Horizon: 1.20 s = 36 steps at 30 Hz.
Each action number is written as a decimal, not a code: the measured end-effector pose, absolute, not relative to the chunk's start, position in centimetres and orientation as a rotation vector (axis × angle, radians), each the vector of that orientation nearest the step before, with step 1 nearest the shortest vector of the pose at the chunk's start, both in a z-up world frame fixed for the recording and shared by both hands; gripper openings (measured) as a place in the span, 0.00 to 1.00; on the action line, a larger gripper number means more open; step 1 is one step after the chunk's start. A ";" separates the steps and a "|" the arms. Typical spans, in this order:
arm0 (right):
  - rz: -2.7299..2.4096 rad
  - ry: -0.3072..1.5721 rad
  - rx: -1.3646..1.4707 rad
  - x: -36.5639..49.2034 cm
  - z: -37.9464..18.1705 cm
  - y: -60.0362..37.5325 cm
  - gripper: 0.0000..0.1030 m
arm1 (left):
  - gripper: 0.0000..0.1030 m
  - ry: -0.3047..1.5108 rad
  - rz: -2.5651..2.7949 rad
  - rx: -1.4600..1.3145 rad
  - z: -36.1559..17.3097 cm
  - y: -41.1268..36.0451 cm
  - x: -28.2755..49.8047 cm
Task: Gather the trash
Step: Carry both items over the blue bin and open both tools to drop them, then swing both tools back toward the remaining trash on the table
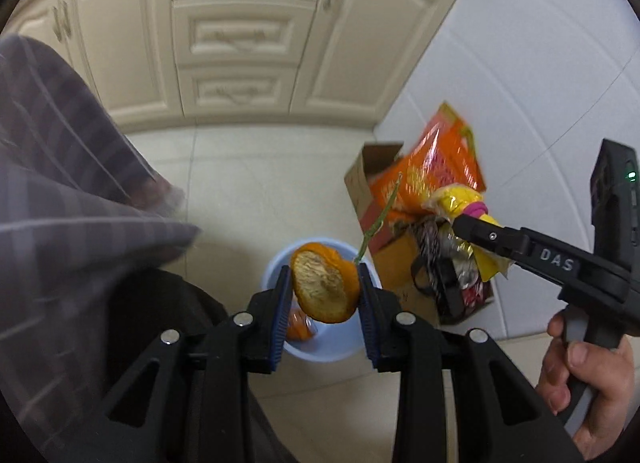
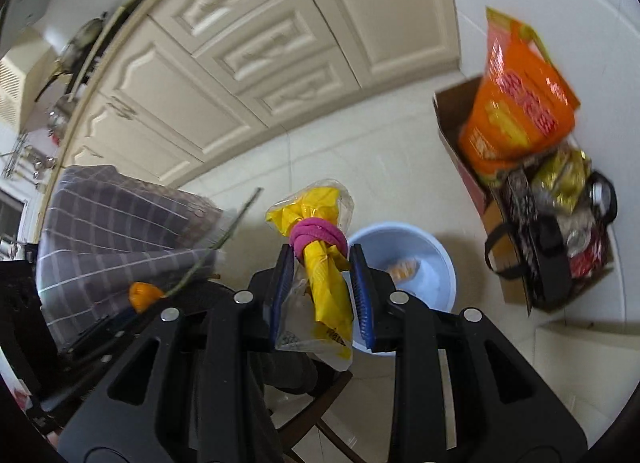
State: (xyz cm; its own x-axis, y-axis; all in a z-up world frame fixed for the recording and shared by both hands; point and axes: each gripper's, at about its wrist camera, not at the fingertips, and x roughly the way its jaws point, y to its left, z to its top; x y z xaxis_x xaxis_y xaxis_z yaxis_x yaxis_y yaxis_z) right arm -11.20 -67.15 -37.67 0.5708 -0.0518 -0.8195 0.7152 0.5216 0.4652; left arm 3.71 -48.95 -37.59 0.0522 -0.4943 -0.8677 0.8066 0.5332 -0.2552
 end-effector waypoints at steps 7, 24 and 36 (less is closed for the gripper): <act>-0.529 0.876 1.003 -10.5 -42.0 -67.5 0.28 | 0.34 1.249 -1.024 0.400 -43.4 -52.6 3.3; -0.633 0.898 1.028 -11.3 -43.0 -67.2 0.94 | 0.88 1.073 -1.013 0.410 -37.6 -49.9 3.3; -0.587 0.790 0.895 -8.9 -34.4 -65.5 0.94 | 0.88 0.892 -1.019 0.351 -29.2 -46.4 2.9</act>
State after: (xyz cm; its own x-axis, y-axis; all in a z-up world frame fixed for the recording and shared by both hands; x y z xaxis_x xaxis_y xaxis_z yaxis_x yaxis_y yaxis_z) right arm -8.86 -65.54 -34.40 0.5833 -0.1243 -0.8027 0.7327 0.5071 0.4539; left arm 2.85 -46.36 -29.20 0.2231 -0.5850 -0.7797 0.8505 0.5077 -0.1376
